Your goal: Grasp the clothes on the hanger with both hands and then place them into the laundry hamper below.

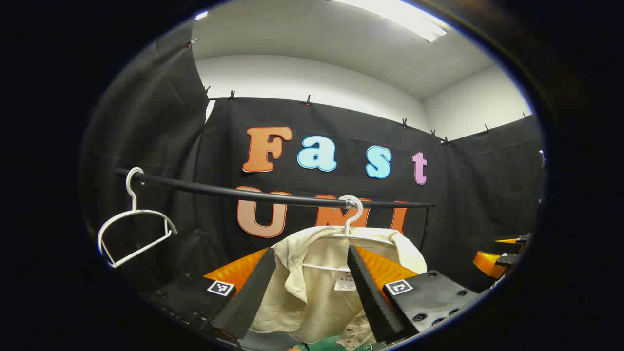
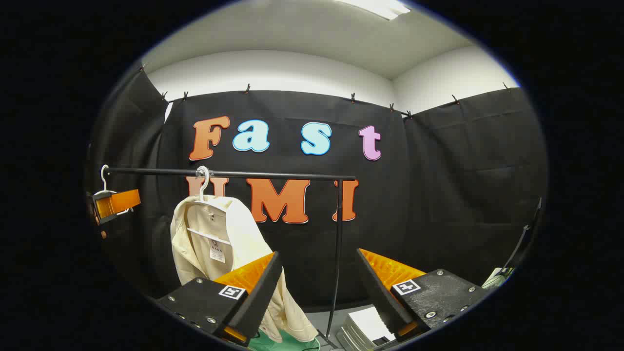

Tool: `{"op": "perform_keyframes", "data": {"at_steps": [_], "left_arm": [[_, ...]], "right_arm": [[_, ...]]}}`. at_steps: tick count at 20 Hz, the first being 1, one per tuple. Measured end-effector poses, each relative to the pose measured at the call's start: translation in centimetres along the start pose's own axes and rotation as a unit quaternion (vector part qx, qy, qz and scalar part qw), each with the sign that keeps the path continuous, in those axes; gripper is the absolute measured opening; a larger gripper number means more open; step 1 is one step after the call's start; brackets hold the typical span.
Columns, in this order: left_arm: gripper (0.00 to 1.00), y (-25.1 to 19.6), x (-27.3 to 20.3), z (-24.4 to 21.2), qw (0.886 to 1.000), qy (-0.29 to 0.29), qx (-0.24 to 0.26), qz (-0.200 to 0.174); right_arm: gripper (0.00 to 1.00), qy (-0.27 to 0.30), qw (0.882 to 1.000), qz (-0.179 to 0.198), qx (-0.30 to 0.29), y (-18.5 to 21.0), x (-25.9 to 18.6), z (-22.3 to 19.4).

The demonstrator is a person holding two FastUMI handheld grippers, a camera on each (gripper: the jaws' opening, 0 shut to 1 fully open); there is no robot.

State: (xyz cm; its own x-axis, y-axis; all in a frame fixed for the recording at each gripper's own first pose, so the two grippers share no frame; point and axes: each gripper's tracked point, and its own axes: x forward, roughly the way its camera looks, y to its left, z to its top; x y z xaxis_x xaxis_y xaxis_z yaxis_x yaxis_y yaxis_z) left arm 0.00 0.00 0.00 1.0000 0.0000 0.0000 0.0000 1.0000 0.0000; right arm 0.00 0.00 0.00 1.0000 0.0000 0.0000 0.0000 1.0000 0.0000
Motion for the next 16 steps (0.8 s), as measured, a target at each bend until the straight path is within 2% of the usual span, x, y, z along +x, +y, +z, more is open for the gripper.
{"op": "perform_keyframes", "data": {"at_steps": [1,2,5,6,7,8,9,12,13,14,16], "left_arm": [[1.0,0.03,-0.06,-0.06,1.0,0.0,0.001,0.0],[1.0,0.0,-0.11,-0.05,1.0,0.001,0.002,0.0],[1.0,0.11,-0.19,0.03,1.0,0.001,0.005,0.002],[0.96,0.09,-0.21,0.12,1.0,0.001,0.006,0.002],[1.0,0.14,-0.19,0.14,1.0,0.0,0.007,0.002],[0.96,0.15,-0.18,0.16,1.0,0.0,0.007,0.002],[1.0,0.15,-0.26,0.17,1.0,-0.001,0.007,0.002],[1.0,0.25,-0.15,0.15,1.0,-0.001,0.009,0.004],[0.96,0.22,-0.17,0.22,1.0,-0.002,0.009,0.004],[1.0,0.15,-0.15,0.31,1.0,-0.002,0.009,0.003],[1.0,0.23,-0.12,0.29,1.0,-0.002,0.01,0.004]], "right_arm": [[1.0,0.0,1.0,0.0,0.0,-0.01,0.01,-0.02],[0.94,0.001,1.0,-0.001,0.001,-0.03,-0.06,0.0],[0.94,0.002,1.0,0.0,0.0,0.06,0.03,-0.09],[0.94,0.002,1.0,0.0,0.0,0.06,-0.08,-0.1],[0.94,0.001,1.0,0.0,-0.001,0.05,-0.11,-0.01],[0.94,0.0,1.0,0.0,-0.001,0.09,-0.06,0.24],[0.94,-0.001,1.0,0.001,-0.001,0.22,-0.02,0.21],[0.94,-0.001,1.0,0.003,-0.002,0.26,-0.09,0.24],[0.94,-0.001,1.0,0.003,-0.003,0.32,-0.01,0.26],[0.94,-0.001,1.0,0.003,-0.004,0.33,0.09,0.27],[0.94,-0.001,1.0,0.003,-0.004,0.45,0.13,0.28]]}}
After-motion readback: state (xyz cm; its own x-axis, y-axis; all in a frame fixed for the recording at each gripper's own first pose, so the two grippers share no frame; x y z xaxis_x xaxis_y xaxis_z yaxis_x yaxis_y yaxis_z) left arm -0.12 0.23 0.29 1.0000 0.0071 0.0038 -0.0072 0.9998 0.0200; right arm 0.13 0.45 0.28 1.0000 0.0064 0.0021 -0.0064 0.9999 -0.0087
